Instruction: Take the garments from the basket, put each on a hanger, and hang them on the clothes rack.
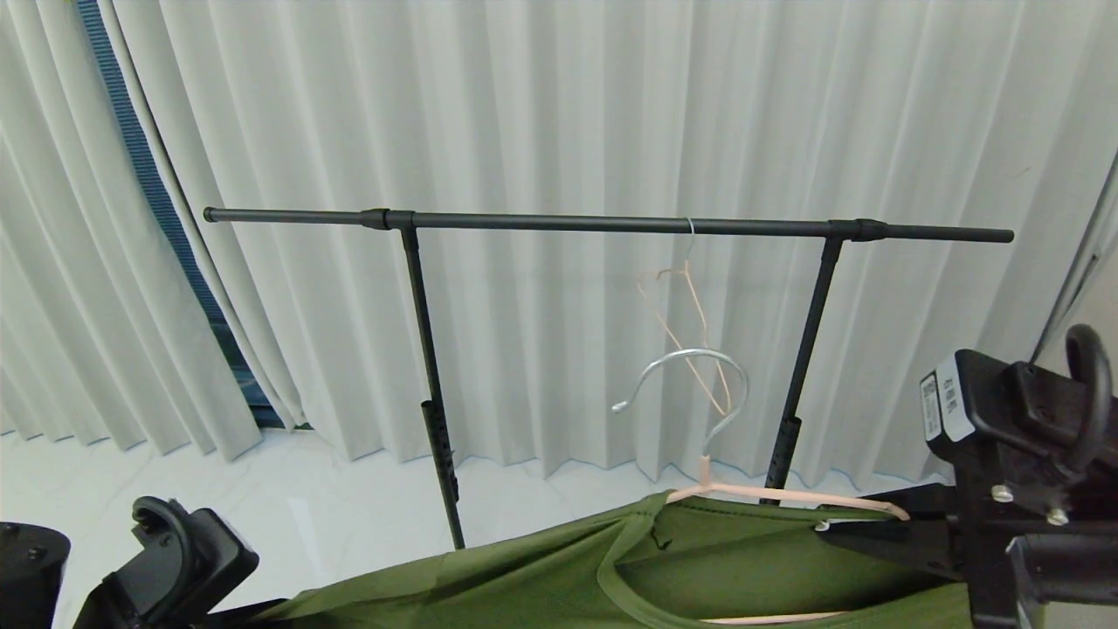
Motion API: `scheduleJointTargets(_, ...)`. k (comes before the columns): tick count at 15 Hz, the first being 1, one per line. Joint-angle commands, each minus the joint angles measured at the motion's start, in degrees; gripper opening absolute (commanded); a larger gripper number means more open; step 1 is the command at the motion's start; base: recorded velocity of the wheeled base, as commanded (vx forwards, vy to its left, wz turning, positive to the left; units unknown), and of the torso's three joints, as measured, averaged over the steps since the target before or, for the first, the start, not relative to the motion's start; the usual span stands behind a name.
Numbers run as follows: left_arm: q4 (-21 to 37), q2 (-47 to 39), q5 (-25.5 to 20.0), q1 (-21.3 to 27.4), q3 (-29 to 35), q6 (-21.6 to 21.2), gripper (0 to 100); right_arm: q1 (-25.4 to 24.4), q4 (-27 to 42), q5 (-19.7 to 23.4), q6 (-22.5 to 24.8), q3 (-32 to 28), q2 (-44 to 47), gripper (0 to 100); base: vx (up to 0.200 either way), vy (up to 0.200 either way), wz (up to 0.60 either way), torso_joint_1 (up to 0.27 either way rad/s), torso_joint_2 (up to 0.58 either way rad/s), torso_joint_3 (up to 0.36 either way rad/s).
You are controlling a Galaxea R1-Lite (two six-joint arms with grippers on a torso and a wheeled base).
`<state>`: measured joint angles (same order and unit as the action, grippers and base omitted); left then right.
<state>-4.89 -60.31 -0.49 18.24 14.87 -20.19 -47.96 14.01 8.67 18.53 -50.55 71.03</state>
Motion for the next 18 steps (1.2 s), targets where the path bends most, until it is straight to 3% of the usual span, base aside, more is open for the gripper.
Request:
scheduleJointTargets(1,0.1,0.3,0.4,-4.4,-0.1,-0.2,0,2.7,0.6,0.0,0.0,0.6,-2.8,0,0.000,0.000,0.00,0.000,0.00,0.000)
scheduleJointTargets(4,0.0,1.2,0.3,-1.2,0.5,-0.2,0,3.8,0.4,0.0,-0.3,0.7,-2.7,0,0.000,0.000,0.00,0.000,0.00,0.000)
scheduleJointTargets(5,0.0,1.6,0.3,-0.6,0.6,-0.2,100,3.8,0.4,-0.1,-0.7,0.7,-2.7,0,0.000,0.000,0.00,0.000,0.00,0.000)
scheduleJointTargets(8,0.0,3.4,0.2,-0.1,0.7,0.1,100,3.9,0.5,-0.8,-3.8,0.5,-2.6,0,0.000,0.000,0.00,0.000,0.00,0.000)
scheduleJointTargets(11,-1.6,5.1,0.2,-0.1,0.9,0.3,100,4.0,0.6,-6.5,-9.9,-0.7,-0.5,0,0.000,0.000,0.00,0.000,0.00,0.000)
scheduleJointTargets(15,-12.3,3.0,0.4,-2.0,1.7,0.1,100,4.0,1.8,-16.1,-24.9,-8.7,9.7,0,0.000,0.000,0.00,0.000,0.00,0.000)
scheduleJointTargets(18,-14.4,2.2,0.5,-2.6,1.8,-0.4,100,4.1,6.6,-22.5,-33.7,-18.6,18.3,0,0.000,0.000,0.00,0.000,0.00,0.000)
